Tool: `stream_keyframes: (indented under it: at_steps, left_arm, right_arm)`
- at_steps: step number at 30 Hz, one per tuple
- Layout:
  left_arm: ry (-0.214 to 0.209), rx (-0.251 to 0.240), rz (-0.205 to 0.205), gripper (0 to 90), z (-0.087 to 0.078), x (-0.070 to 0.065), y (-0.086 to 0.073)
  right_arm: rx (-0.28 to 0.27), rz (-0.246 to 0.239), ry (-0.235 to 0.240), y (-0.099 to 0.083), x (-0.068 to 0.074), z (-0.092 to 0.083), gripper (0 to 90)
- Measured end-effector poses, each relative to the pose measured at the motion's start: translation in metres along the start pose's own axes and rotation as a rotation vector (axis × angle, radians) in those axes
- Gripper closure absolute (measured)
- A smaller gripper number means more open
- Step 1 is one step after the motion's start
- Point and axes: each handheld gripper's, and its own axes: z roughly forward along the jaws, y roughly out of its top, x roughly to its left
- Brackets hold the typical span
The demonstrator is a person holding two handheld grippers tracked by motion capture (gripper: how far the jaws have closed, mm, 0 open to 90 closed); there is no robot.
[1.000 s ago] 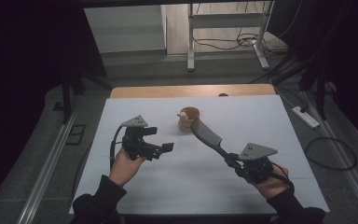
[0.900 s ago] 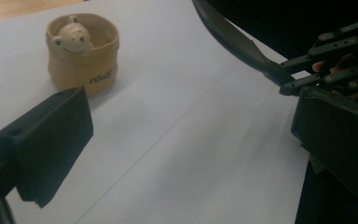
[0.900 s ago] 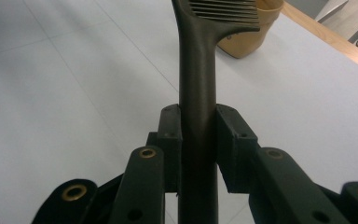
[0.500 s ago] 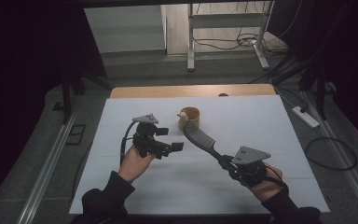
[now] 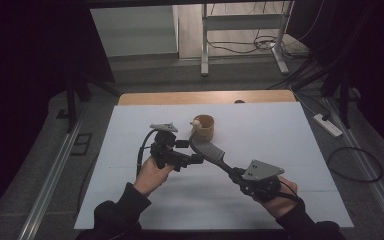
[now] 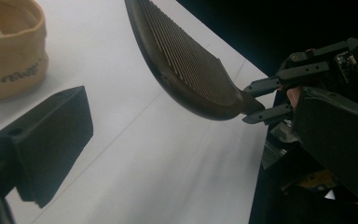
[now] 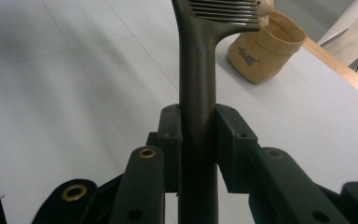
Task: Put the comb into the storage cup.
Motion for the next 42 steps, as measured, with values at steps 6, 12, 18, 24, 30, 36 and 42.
stream_keyframes:
  at_steps: [6,12,18,24,30,36,42]
  left_arm:
    - [-0.032,0.002,-0.03,0.0,0.005,0.001,-0.001]
    - [-0.059,0.004,-0.046,0.0,0.006,0.0,0.0]
    - [-0.08,0.005,-0.056,4.8,0.005,0.001,-0.002]
    - [-0.135,-0.004,-0.103,36.9,0.0,0.006,-0.004]
    - [-0.166,-0.022,-0.176,62.1,-0.003,0.01,-0.006]
    - [-0.23,-0.041,-0.258,76.7,-0.004,0.016,-0.01]
    - [-0.287,-0.052,-0.31,82.8,-0.002,0.015,-0.012]
  right_arm:
    - [-0.009,-0.017,0.001,0.002,0.004,0.001,72.4]
    - [-0.012,-0.032,-0.003,0.003,0.007,0.002,72.4]
    - [-0.013,-0.036,-0.009,0.003,0.007,0.002,72.4]
    - [-0.01,-0.042,-0.022,0.002,0.006,0.002,72.4]
    - [-0.008,-0.051,-0.031,0.001,0.006,0.002,72.4]
    - [-0.007,-0.053,-0.024,0.001,0.007,0.004,72.3]
    - [0.01,-0.058,-0.021,-0.001,0.007,0.007,72.1]
